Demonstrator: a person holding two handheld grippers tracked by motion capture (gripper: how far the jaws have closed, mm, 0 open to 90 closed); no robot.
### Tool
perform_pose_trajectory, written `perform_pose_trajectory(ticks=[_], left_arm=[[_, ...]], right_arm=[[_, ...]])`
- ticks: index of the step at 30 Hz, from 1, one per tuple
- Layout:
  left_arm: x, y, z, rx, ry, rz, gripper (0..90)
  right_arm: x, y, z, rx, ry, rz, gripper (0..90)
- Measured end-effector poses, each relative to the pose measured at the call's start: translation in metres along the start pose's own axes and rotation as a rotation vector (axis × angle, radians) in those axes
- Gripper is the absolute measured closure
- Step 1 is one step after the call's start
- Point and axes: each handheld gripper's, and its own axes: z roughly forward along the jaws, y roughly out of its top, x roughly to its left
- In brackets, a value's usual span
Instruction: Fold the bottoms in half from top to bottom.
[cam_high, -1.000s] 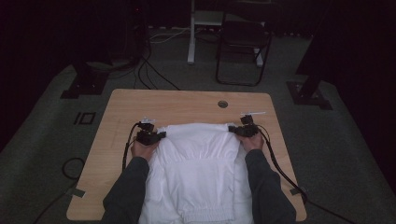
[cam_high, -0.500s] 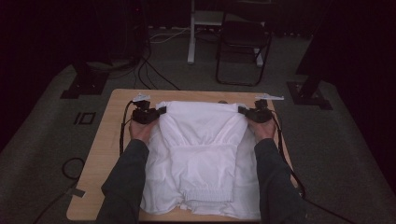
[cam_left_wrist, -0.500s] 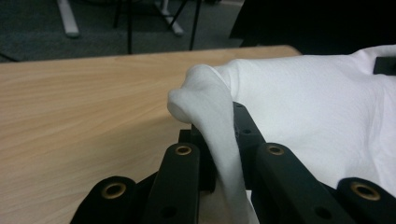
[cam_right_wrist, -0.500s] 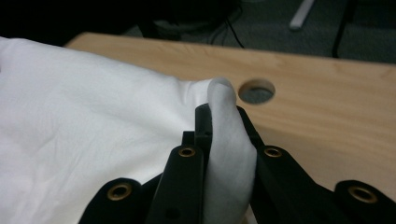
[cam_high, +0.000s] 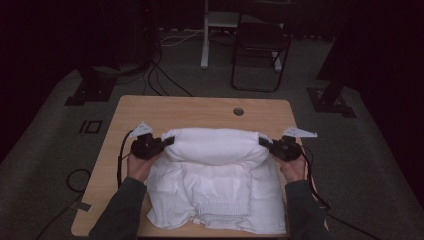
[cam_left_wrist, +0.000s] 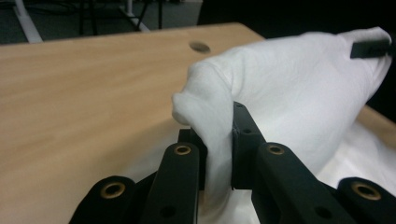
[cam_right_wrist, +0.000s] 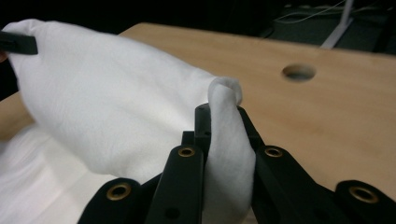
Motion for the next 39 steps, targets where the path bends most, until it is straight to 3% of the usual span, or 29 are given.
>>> perform_pose_trajectory(ticks=[4, 9, 11, 12, 17, 21, 25, 34, 39], left_arm=[[-0.015, -0.023, -0.005, 0.078, 0.002, 0.049, 82.8], [-0.023, -0.044, -0.004, 0.153, -0.011, 0.051, 83.0], [-0.029, -0.052, 0.001, 0.210, 0.017, 0.080, 83.1], [-0.030, -0.055, 0.003, 0.221, 0.018, 0.075, 83.1], [-0.033, -0.073, 0.025, 0.346, 0.051, 0.100, 83.5], [-0.031, -0.073, 0.034, 0.339, 0.067, 0.098, 84.0], [-0.020, -0.070, 0.039, 0.319, 0.066, 0.049, 84.1], [0.004, -0.049, 0.064, 0.316, 0.161, 0.021, 84.2], [0.017, -0.033, 0.083, 0.333, 0.231, 0.034, 84.3]], right_arm=[[0.013, -0.032, -0.009, 0.062, -0.004, -0.028, 84.3], [0.019, -0.064, -0.014, 0.106, 0.018, 0.007, 84.3], [0.020, -0.072, -0.013, 0.120, 0.021, 0.026, 84.3], [0.021, -0.077, -0.012, 0.135, 0.025, 0.035, 84.3], [0.027, -0.091, -0.002, 0.232, 0.015, 0.021, 84.2], [0.027, -0.092, 0.006, 0.264, -0.011, 0.022, 83.8], [0.022, -0.090, 0.013, 0.263, -0.019, 0.033, 83.5], [0.010, -0.068, 0.045, 0.281, -0.075, 0.027, 83.4], [0.000, -0.056, 0.064, 0.275, -0.105, 0.036, 83.4]])
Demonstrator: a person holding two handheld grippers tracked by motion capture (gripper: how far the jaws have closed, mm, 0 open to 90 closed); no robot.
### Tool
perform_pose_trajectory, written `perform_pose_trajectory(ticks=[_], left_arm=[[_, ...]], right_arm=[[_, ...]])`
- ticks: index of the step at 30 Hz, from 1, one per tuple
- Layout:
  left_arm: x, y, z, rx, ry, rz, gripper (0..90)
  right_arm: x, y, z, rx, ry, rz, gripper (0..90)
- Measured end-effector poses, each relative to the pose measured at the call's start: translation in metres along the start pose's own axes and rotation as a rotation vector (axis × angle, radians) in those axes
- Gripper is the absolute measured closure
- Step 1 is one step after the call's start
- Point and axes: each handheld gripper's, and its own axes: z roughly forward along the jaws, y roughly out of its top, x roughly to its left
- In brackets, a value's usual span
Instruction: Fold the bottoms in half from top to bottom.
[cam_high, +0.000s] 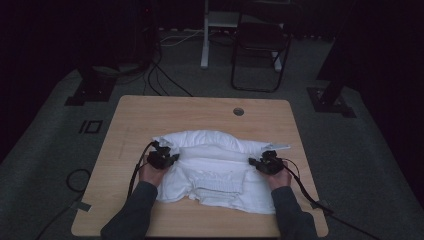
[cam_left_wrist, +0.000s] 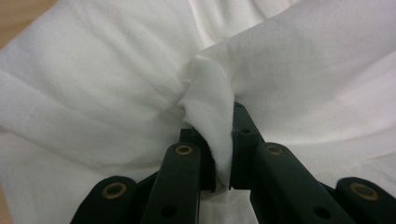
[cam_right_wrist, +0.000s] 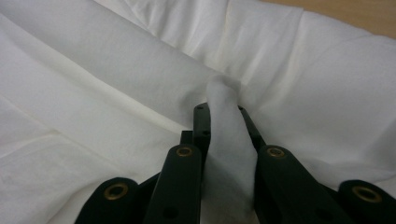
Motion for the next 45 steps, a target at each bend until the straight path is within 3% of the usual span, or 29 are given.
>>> perform_pose_trajectory(ticks=[8, 13, 16, 19, 22, 27, 30, 34, 39, 41, 43, 45], left_arm=[[0.016, 0.020, 0.020, -0.026, 0.035, -0.083, 84.3], [0.017, 0.018, 0.020, -0.041, 0.030, -0.109, 84.3], [0.018, 0.019, 0.015, -0.054, 0.018, -0.122, 84.6], [0.024, 0.023, -0.009, -0.150, -0.011, -0.148, 85.3], [0.030, 0.029, -0.039, -0.269, -0.073, -0.173, 85.9], [0.026, 0.043, -0.081, -0.394, -0.116, -0.161, 86.1], [0.018, 0.043, -0.102, -0.444, -0.123, -0.129, 86.1], [0.014, 0.030, -0.104, -0.416, -0.145, -0.114, 85.7], [0.010, -0.001, -0.090, -0.362, -0.213, -0.151, 84.1], [0.008, -0.010, -0.086, -0.321, -0.230, -0.129, 76.8], [0.007, -0.012, -0.090, -0.328, -0.204, -0.109, 63.5], [0.010, -0.009, -0.098, -0.369, -0.209, -0.129, 59.4]], right_arm=[[-0.012, 0.022, 0.021, -0.020, -0.045, 0.048, 83.4], [-0.015, 0.027, 0.026, -0.024, -0.047, 0.080, 83.5], [-0.016, 0.028, 0.023, -0.017, -0.039, 0.075, 83.9], [-0.016, 0.032, 0.010, -0.064, -0.042, 0.069, 84.4], [-0.017, 0.045, -0.019, -0.196, -0.030, 0.081, 84.8], [0.000, 0.069, -0.062, -0.339, -0.083, -0.042, 84.9], [0.008, 0.073, -0.082, -0.403, -0.072, -0.062, 84.8], [0.015, 0.056, -0.086, -0.368, -0.057, -0.100, 84.6], [0.018, 0.015, -0.076, -0.304, -0.016, -0.075, 83.9], [0.019, 0.000, -0.071, -0.268, 0.002, -0.051, 81.5], [0.020, -0.012, -0.068, -0.229, 0.028, -0.056, 69.1], [0.020, -0.013, -0.075, -0.264, 0.041, -0.047, 54.7]])
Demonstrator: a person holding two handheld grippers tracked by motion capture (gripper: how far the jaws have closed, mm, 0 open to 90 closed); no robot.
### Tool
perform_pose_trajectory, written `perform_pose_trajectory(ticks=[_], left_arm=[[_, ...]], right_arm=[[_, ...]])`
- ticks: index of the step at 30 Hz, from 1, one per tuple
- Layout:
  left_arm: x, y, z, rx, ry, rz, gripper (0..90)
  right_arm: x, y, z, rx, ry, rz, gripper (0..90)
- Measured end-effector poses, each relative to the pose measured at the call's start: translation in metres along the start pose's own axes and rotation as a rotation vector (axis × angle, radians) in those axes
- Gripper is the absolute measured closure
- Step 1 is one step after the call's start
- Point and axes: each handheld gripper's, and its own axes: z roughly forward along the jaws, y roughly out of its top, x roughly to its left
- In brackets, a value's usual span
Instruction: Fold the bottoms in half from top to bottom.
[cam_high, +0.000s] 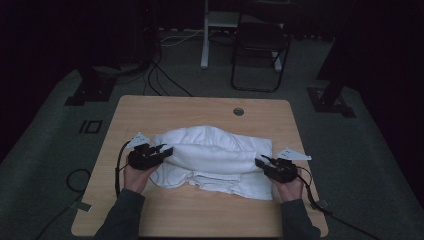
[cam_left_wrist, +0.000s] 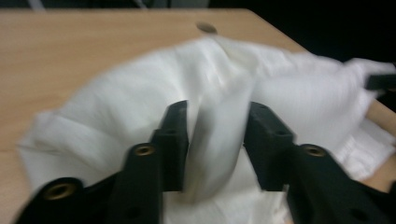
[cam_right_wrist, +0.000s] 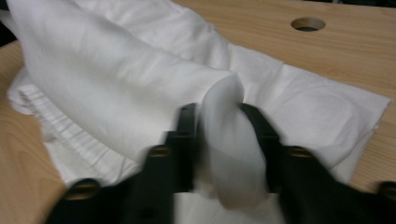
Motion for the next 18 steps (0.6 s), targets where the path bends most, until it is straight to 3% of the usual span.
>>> perform_pose_trajectory(ticks=[3, 5, 7, 11, 15, 18], left_arm=[[-0.007, 0.018, 0.001, -0.009, 0.026, 0.026, 59.6], [-0.015, 0.027, 0.009, 0.005, 0.031, 0.047, 59.8], [-0.023, 0.033, 0.022, 0.033, 0.035, 0.060, 62.0], [-0.036, 0.035, 0.055, 0.106, 0.023, 0.087, 64.2], [-0.042, 0.019, 0.080, 0.192, 0.022, 0.109, 66.9], [-0.040, 0.001, 0.086, 0.234, 0.016, 0.100, 68.4]], right_arm=[[0.003, 0.019, -0.012, -0.102, 0.000, 0.020, 48.1], [0.006, 0.027, -0.013, -0.109, -0.002, 0.010, 49.0], [0.020, 0.048, 0.000, -0.088, -0.023, -0.042, 53.1], [0.034, 0.063, 0.037, -0.001, -0.044, -0.067, 58.3], [0.039, 0.058, 0.069, 0.063, -0.049, -0.065, 61.6], [0.039, 0.041, 0.081, 0.119, -0.063, -0.065, 64.3]])
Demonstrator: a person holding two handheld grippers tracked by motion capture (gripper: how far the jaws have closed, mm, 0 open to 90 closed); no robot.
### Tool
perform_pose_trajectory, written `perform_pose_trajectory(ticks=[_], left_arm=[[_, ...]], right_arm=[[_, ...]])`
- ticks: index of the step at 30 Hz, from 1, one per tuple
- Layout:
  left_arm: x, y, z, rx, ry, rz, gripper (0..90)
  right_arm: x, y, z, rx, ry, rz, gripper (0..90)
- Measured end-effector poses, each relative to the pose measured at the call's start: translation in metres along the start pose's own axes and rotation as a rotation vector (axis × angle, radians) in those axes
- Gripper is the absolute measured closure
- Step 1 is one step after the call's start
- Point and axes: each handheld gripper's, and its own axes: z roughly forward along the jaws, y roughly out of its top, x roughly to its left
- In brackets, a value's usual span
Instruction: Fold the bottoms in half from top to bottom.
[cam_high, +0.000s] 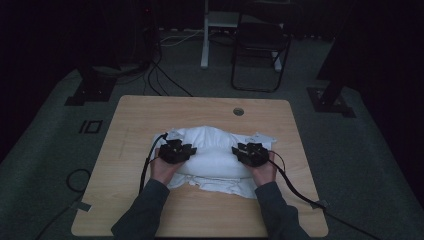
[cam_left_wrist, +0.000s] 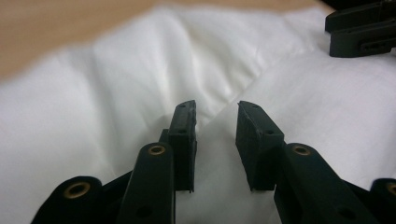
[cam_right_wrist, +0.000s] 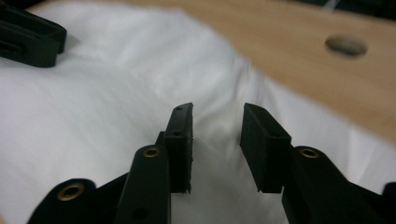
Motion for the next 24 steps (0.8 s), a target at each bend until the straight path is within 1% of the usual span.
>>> perform_pose_trajectory(ticks=[2, 3, 4, 5, 7, 10, 11, 12, 13, 15, 17, 21, 24], left_arm=[[-0.001, -0.012, 0.001, 0.016, 0.007, -0.001, 68.7], [-0.001, -0.018, -0.001, 0.018, 0.008, 0.001, 68.7], [-0.001, -0.026, -0.003, 0.016, 0.006, -0.006, 68.7], [-0.002, -0.030, -0.004, 0.018, 0.007, -0.007, 69.0], [-0.004, -0.040, -0.007, 0.034, 0.028, 0.018, 68.9], [-0.005, -0.050, -0.007, 0.037, 0.040, 0.020, 68.7], [-0.005, -0.050, -0.007, 0.037, 0.040, 0.020, 68.7], [-0.006, -0.056, -0.004, 0.043, 0.043, 0.019, 68.8], [-0.007, -0.058, -0.001, 0.051, 0.048, 0.017, 68.8], [-0.007, -0.062, 0.001, 0.037, 0.051, -0.003, 69.0], [-0.007, -0.066, 0.001, 0.023, 0.047, -0.021, 69.4], [-0.009, -0.072, -0.001, 0.002, 0.046, -0.048, 70.1], [-0.012, -0.075, -0.003, 0.008, 0.054, -0.042, 70.3]], right_arm=[[0.002, -0.012, 0.001, 0.022, -0.011, 0.003, 65.4], [0.002, -0.018, 0.000, 0.031, -0.021, 0.001, 65.5], [0.003, -0.025, -0.002, 0.032, -0.034, 0.001, 65.6], [0.003, -0.032, -0.005, 0.037, -0.042, 0.003, 65.6], [0.004, -0.043, -0.010, 0.047, -0.061, -0.009, 65.6], [0.006, -0.061, -0.015, 0.068, -0.094, -0.020, 65.7], [0.006, -0.061, -0.015, 0.068, -0.094, -0.020, 65.7], [0.003, -0.071, -0.013, 0.092, -0.095, -0.018, 65.7], [0.002, -0.073, -0.012, 0.090, -0.092, -0.015, 65.7], [0.002, -0.074, -0.009, 0.088, -0.093, -0.008, 65.7], [0.004, -0.075, -0.005, 0.085, -0.106, -0.031, 65.7], [0.002, -0.074, -0.002, 0.080, -0.091, -0.032, 65.5], [0.001, -0.074, -0.001, 0.073, -0.088, -0.033, 65.5]])
